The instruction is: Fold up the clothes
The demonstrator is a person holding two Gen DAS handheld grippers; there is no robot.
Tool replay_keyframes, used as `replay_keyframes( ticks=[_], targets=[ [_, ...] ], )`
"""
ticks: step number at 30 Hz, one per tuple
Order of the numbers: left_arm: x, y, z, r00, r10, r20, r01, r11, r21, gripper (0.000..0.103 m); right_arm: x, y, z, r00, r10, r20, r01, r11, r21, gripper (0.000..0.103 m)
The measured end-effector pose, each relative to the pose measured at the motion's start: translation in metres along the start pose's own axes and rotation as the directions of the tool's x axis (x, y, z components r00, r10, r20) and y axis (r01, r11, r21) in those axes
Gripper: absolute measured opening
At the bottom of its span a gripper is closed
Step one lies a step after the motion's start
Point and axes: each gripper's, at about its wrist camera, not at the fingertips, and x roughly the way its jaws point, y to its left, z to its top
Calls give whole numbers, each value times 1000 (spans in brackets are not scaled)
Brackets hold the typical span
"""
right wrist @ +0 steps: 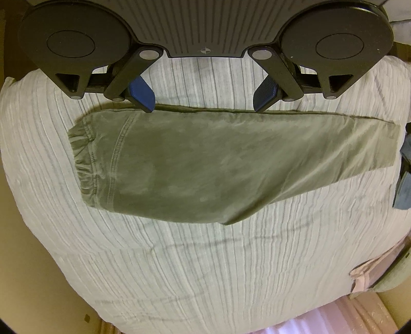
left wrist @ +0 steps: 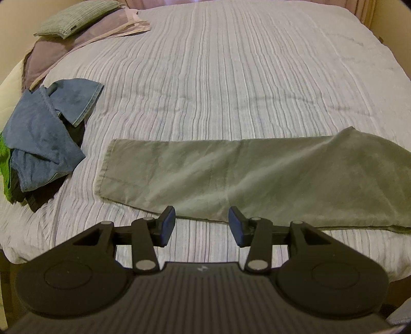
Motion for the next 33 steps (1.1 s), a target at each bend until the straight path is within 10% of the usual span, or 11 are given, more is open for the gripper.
replay_keyframes(
  ticks=[33],
  targets=[
    [-2,29,-23,1000,22,0,-22,998,-64,43,10,62,6,999,37,-20,-40,989,-145,86]
  ],
)
